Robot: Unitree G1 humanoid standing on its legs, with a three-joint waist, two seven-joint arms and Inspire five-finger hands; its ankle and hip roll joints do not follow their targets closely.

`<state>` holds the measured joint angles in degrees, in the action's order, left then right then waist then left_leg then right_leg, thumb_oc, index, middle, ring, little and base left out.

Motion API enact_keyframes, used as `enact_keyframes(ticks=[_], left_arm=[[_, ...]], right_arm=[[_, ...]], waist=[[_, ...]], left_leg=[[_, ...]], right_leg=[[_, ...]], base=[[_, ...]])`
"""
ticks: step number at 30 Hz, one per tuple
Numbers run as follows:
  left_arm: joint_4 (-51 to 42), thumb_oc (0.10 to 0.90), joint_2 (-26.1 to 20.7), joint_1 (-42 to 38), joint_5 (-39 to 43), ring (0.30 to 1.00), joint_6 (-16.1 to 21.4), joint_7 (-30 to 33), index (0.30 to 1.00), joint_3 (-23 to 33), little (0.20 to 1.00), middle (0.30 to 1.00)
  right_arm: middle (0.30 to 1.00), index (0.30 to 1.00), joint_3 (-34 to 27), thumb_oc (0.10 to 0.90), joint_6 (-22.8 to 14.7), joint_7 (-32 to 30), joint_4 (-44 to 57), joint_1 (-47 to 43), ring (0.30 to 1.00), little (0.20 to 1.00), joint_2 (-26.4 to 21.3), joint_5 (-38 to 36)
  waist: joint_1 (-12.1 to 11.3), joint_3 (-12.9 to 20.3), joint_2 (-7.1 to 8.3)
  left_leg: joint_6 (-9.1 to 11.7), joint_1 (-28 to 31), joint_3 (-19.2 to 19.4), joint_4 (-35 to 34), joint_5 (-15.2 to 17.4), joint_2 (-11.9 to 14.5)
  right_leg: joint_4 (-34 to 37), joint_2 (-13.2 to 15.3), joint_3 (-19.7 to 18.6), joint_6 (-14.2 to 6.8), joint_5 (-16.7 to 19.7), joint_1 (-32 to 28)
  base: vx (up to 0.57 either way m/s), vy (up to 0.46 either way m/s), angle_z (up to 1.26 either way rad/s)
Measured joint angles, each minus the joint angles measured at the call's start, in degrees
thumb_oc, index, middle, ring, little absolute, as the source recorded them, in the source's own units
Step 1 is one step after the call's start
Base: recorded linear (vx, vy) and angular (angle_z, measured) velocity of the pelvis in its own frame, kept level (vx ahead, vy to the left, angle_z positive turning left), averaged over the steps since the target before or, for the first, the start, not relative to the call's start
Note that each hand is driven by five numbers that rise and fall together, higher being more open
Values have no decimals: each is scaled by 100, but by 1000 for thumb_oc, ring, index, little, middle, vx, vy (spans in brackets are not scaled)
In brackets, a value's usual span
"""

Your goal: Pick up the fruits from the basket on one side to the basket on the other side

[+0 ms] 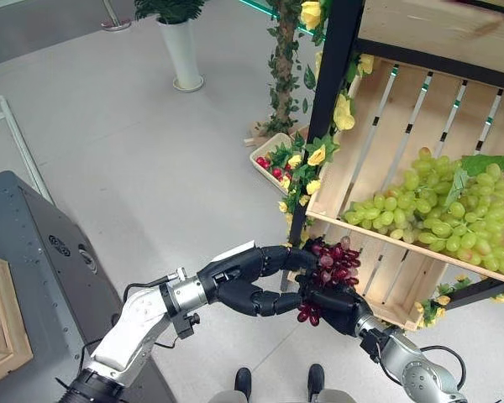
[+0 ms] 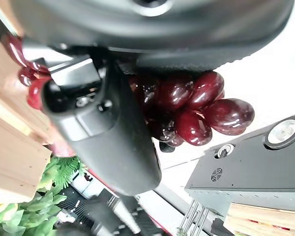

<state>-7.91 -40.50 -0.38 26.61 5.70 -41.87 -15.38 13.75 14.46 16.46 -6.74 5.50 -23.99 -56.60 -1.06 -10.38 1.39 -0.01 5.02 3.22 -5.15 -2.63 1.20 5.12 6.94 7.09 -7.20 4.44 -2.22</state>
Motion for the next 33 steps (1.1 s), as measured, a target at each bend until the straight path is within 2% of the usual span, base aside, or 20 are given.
enact_keyframes(ticks=[4,7,8,11,13,16,21,23,28,33], left_arm=[[59,800,-99,75,-520,900,-51,256,900,-7,900,900],[130,800,-138,132,-679,900,-51,606,900,-12,900,900],[157,800,-138,126,-780,900,-20,813,900,-12,900,900],[465,800,-141,1,-1193,900,32,1372,900,-137,900,900],[675,800,-143,-196,-1327,900,50,1713,900,-158,900,900],[1010,800,-108,-882,-1598,900,165,2414,900,-297,900,900],[1265,800,-48,-1491,-1868,900,299,3359,900,-463,900,900],[1340,800,-2,-1705,-2124,900,371,3719,900,-488,900,900],[1862,800,246,-2079,-2366,900,399,4495,900,-666,900,900],[1886,800,259,-2060,-2433,900,479,4807,900,-678,900,900]], right_arm=[[300,300,-22,400,-6,6,-413,-101,300,300,-34,20],[300,300,-19,400,-16,6,-484,-72,300,300,-180,21],[300,300,-18,400,-69,6,-517,-88,300,300,-246,19],[300,300,-13,400,-158,-13,-799,-285,300,300,-305,18],[300,300,-13,400,-251,-15,-912,-597,300,300,-415,16],[300,300,-18,400,-578,-69,-1360,-1510,300,300,-476,-19],[300,300,-88,400,-850,-305,-1595,-2394,300,300,-453,-83],[300,300,-178,400,-978,-367,-1651,-2568,300,300,-452,-158],[300,300,-189,400,-1264,-583,-2111,-2984,300,300,-371,-496],[300,300,-291,400,-1562,-670,-2388,-3257,300,300,-335,-737]], waist=[[-4,-1,-19],[-16,9,-20],[-44,4,-28],[-43,-115,-76],[-56,-319,-125],[-83,-929,-213],[-216,-1671,-294],[-254,-1836,-302],[-396,-1894,-295],[-493,-1964,-223]], left_leg=[[43,20,2,-39,19,30],[68,-302,12,-38,-13,76],[61,-565,6,-38,-130,86],[95,-807,-51,13,-265,94],[94,-1051,-71,71,-317,83],[116,-1535,-165,396,-339,79],[165,-1864,-226,763,-277,85],[181,-2101,-312,986,-217,86],[194,-2476,-414,1399,-106,82],[223,-2683,-462,1639,-44,86]], right_leg=[[6,-23,-25,-13,-38,-2],[15,-50,-13,14,-8,338],[-7,-67,6,91,99,567],[-6,-98,20,124,227,816],[-8,-104,70,134,285,1020],[-156,-100,149,175,351,1368],[-542,-114,181,264,294,1701],[-708,-110,241,295,249,1881],[-1269,-74,274,325,35,2287],[-1569,-66,289,358,-113,2494]], base=[[-76,-33,-6],[-229,-33,-2],[-364,-16,0],[-297,-3,5],[-285,-9,9],[-236,-15,16],[-128,-21,2],[-108,-19,10],[-66,-37,8],[-26,-40,5]])
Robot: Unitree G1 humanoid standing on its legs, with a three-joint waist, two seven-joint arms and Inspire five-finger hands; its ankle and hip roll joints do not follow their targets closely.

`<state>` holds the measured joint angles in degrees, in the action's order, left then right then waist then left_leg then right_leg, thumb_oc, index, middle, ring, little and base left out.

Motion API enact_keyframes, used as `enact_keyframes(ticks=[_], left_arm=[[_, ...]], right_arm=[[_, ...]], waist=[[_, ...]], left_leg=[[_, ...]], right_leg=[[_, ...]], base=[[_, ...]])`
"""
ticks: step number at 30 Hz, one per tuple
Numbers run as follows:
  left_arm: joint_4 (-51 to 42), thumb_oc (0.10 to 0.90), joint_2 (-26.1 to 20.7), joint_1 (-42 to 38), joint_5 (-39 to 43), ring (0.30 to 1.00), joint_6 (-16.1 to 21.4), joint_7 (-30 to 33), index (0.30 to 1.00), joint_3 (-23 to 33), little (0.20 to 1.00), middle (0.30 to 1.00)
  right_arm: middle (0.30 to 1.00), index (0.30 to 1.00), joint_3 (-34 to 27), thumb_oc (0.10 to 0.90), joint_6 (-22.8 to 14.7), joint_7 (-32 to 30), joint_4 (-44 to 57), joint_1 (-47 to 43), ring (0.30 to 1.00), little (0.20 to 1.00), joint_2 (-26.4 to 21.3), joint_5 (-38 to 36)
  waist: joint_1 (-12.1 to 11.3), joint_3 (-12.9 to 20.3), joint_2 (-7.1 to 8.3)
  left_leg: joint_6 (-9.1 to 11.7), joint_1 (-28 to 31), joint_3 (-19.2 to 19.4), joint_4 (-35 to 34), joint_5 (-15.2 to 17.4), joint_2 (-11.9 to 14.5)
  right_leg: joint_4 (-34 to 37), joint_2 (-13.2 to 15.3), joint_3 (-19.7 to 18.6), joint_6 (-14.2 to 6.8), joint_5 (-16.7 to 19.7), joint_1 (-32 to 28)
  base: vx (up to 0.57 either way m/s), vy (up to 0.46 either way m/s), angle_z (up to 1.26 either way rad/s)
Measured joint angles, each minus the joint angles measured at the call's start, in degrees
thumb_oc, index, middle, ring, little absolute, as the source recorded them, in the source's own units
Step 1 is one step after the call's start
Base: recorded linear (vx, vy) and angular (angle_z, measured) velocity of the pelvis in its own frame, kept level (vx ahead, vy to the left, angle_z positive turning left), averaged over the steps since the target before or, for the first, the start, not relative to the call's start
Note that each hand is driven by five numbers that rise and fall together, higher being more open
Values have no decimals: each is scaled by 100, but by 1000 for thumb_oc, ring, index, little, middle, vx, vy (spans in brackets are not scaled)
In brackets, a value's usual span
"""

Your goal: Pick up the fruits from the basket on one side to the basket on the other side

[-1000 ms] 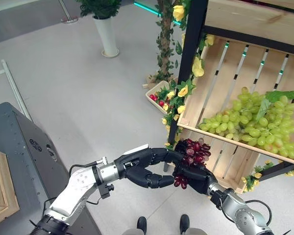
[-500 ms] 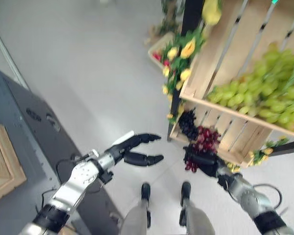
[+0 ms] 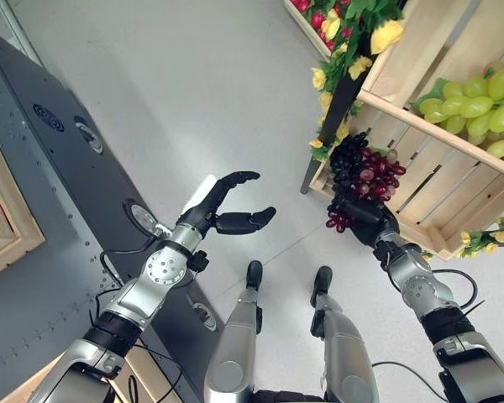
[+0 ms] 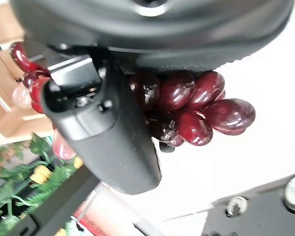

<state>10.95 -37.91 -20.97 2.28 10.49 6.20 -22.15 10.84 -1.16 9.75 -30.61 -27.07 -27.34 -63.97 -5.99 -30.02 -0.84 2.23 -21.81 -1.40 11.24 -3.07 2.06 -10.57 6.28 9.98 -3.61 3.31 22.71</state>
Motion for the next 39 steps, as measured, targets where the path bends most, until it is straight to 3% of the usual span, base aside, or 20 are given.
enact_keyframes(ticks=[13,23,28,35,36,37,39], left_arm=[[1,800,-18,-81,-22,900,184,79,900,-280,900,900],[11,800,-236,-248,217,900,243,87,900,-536,900,900],[19,800,-354,-352,322,900,242,117,900,-699,900,900],[20,800,-518,-422,485,900,241,155,900,-911,900,900],[19,800,-529,-422,485,900,240,162,900,-911,900,900],[19,800,-534,-433,485,900,240,183,900,-911,900,900],[19,800,-544,-454,485,900,240,197,900,-908,900,900]], right_arm=[[300,300,-755,400,-494,-284,-538,-552,300,300,-34,-1083],[300,300,-1052,400,-1007,-1075,-1217,-1215,300,300,-422,-1008],[300,300,-1052,400,-1071,-1760,-1499,-1407,300,300,-596,-361],[300,300,-803,400,-885,-2996,-1890,-1547,300,300,-1030,1517],[662,662,-711,642,-731,-3134,-1893,-1561,662,662,-1123,1865],[900,900,-531,800,-596,-3208,-1906,-1583,900,900,-1245,2041],[900,900,-337,800,-352,-3219,-1980,-1667,900,900,-1382,2264]], waist=[[-123,-46,82],[-122,-46,83],[-122,-47,83],[-129,-47,84],[-130,-48,84],[-124,-48,85],[-115,-48,85]], left_leg=[[-39,-174,-10,268,89,-10],[-65,-352,12,523,223,-7],[-76,-545,15,623,250,-11],[-88,-718,17,651,259,-20],[-90,-721,17,651,261,-19],[-92,-721,15,652,266,-17],[-94,-721,14,653,272,-15]], right_leg=[[-66,11,5,-36,17,79],[-67,2,-9,-26,48,152],[-87,4,-21,-37,61,307],[-85,6,-36,-53,76,467],[-86,6,-37,-54,78,471],[-92,7,-34,-55,78,473],[-91,6,-36,-55,78,476]], base=[[-3,-19,0],[-2,-3,-1],[-6,-15,-1],[-4,-9,0],[0,0,0],[16,-33,-2],[20,-39,-2]])
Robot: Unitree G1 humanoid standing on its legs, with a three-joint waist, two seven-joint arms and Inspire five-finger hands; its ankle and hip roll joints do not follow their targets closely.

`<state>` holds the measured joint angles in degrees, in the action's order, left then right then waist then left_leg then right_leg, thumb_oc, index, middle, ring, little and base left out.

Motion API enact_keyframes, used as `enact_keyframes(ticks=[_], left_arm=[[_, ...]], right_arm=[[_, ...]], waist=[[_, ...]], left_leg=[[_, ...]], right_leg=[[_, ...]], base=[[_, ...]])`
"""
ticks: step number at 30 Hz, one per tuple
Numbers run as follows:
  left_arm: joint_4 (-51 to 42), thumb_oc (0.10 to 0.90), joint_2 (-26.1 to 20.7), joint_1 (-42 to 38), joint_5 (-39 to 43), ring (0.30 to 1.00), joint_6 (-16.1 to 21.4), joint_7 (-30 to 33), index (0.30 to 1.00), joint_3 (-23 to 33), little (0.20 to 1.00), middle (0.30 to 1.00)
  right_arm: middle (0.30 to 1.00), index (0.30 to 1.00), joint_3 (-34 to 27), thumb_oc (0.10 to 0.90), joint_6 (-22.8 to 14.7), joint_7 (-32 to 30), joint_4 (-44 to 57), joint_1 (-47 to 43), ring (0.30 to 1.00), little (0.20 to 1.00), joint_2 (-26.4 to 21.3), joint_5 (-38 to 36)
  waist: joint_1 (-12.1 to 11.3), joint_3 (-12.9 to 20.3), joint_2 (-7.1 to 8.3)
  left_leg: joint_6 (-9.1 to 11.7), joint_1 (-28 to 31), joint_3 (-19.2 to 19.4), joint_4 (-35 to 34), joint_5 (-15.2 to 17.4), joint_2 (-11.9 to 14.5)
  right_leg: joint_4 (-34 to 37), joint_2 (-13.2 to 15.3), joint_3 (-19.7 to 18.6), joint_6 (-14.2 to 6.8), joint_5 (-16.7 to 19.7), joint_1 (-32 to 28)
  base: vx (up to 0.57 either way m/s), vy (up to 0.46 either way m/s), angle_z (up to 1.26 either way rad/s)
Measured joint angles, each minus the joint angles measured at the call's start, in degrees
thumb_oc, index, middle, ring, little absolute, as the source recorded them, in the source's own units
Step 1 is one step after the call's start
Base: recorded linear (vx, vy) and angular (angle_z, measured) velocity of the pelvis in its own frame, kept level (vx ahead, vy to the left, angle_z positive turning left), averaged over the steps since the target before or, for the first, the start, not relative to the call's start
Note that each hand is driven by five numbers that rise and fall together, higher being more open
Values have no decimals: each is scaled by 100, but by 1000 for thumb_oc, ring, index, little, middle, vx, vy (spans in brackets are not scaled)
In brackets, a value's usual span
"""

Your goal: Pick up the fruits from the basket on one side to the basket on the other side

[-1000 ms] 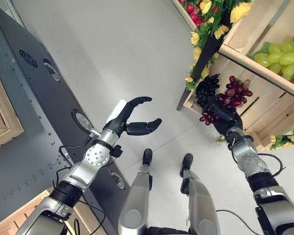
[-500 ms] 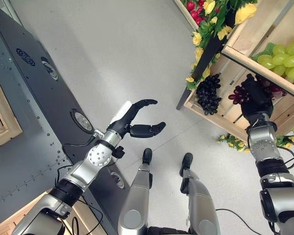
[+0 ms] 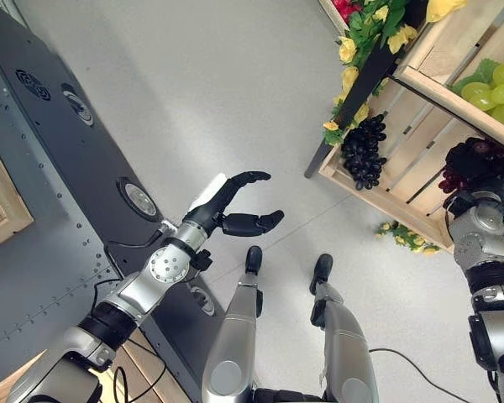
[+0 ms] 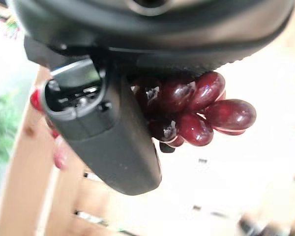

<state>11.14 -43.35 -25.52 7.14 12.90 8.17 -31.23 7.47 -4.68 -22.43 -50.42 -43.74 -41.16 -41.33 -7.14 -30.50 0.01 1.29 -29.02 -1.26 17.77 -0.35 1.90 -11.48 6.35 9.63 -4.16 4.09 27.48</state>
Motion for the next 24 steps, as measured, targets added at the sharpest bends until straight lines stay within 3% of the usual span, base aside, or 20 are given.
enact_keyframes(ticks=[6,24], left_arm=[[-1,800,-15,-40,0,900,-1,-1,900,1,900,900],[-3,800,-232,-387,-320,900,-16,-333,900,-114,900,900]], right_arm=[[900,900,209,800,401,-8,0,-80,900,900,-17,64],[900,900,219,800,629,4,-105,-296,900,900,-4,149]], waist=[[-5,0,1],[6,-8,19]], left_leg=[[0,-28,-4,8,2,-3],[-30,-20,4,229,69,-14]], right_leg=[[7,2,14,0,0,10],[-69,12,1,-23,17,-70]], base=[[6,-10,1],[14,0,0]])
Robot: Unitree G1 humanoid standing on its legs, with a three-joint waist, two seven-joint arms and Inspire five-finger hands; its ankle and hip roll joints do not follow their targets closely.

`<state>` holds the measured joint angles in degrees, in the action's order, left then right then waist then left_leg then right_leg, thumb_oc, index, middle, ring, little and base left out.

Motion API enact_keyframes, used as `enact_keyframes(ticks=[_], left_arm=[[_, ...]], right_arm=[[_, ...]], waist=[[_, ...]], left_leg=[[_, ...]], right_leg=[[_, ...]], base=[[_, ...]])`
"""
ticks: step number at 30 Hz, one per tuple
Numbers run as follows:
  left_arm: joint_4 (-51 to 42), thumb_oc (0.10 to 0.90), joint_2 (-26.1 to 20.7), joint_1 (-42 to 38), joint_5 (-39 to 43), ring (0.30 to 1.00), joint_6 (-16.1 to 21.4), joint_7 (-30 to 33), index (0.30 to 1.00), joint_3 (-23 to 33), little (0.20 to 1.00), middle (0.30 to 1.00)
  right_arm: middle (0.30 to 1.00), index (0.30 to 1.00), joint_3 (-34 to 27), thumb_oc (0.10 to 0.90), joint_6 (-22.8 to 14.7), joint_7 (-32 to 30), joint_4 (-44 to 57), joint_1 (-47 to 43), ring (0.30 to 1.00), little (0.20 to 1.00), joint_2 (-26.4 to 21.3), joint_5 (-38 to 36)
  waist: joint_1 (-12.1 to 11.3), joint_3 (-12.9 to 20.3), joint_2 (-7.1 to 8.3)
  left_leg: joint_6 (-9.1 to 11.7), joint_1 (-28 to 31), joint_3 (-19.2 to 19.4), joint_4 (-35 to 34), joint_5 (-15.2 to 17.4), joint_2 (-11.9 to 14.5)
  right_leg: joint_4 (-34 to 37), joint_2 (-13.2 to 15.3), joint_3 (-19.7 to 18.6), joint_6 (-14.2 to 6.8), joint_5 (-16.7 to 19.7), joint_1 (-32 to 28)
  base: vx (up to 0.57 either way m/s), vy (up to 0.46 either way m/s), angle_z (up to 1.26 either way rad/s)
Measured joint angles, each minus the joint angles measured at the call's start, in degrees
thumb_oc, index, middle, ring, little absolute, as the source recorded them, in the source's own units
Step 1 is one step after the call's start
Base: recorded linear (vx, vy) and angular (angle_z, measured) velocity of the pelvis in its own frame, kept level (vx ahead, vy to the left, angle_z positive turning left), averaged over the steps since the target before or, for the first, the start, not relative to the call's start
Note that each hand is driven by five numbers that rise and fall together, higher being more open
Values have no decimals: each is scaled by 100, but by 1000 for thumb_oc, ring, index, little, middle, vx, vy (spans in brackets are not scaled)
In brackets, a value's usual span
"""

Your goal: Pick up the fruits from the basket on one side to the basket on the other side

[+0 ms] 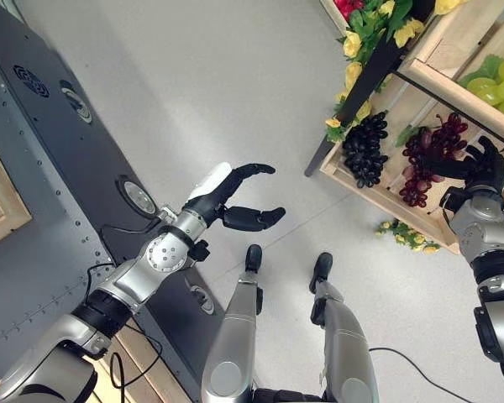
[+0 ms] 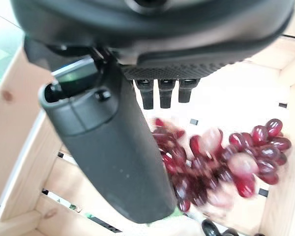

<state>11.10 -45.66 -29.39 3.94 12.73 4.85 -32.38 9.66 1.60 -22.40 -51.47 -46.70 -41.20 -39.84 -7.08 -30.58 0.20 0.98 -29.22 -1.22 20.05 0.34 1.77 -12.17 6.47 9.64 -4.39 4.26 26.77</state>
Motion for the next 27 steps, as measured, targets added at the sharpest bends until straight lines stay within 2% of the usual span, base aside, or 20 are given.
enact_keyframes(ticks=[4,8,13,17,20,22,23,26,27], left_arm=[[-8,800,-6,38,28,900,1,-142,900,28,900,900],[-208,800,-10,396,30,900,3,-404,900,191,900,900],[-538,800,-27,1002,35,900,5,-959,900,583,900,900],[-670,800,-4,1351,300,900,-17,-1361,900,918,900,900],[-717,800,254,1546,983,900,-279,-1765,900,1231,900,900],[-675,800,664,1816,1503,900,-493,-2063,900,1566,900,900],[-656,800,750,1830,1620,900,-545,-2144,900,1537,900,900],[-656,800,997,1951,1960,900,-763,-2573,900,1471,900,900],[-654,800,1097,2024,2060,900,-839,-2736,900,1444,900,900]], right_arm=[[900,900,41,800,301,284,65,147,900,900,4,346],[900,900,64,800,501,569,512,671,900,900,5,350],[900,900,19,800,1058,960,1458,1434,900,900,4,591],[900,900,-29,800,1254,1219,2265,1844,900,900,38,621],[900,900,-196,800,1399,1535,2968,2235,900,900,254,794],[900,900,-445,800,1390,1959,3627,2759,900,900,664,791],[900,900,-446,800,1389,2110,3760,2924,900,900,707,780],[900,900,-457,800,1240,2538,3946,3366,900,900,1241,595],[900,900,-429,800,1193,2753,3945,3535,900,900,1395,473]], waist=[[-2,-2,45],[-3,8,146],[15,36,338],[118,41,343],[194,44,344],[320,80,337],[325,131,336],[488,253,394],[530,423,396]], left_leg=[[-6,444,1,-118,18,5],[4,1075,29,-475,13,11],[10,1966,135,-1287,-150,8],[13,2583,186,-1855,-251,11],[16,2977,345,-2142,-253,75],[15,3367,403,-2386,-253,110],[15,3431,437,-2447,-253,120],[-7,3658,459,-2509,-231,122],[-38,3638,464,-2510,-189,119]], right_leg=[[165,-8,-9,-18,10,-460],[617,-26,-4,-57,52,-1114],[1248,-32,-10,-124,170,-1900],[1550,-70,-16,-106,233,-2357],[1645,-128,12,-104,234,-2575],[1717,-149,35,-98,230,-2848],[1717,-159,38,-91,225,-2870],[1719,-161,44,-58,203,-3060],[1721,-157,35,-52,195,-3031]], base=[[46,-4,-2],[95,7,-1],[117,32,-3],[113,45,-10],[117,52,-24],[95,34,-16],[132,51,-18],[90,49,-3],[31,47,-4]])
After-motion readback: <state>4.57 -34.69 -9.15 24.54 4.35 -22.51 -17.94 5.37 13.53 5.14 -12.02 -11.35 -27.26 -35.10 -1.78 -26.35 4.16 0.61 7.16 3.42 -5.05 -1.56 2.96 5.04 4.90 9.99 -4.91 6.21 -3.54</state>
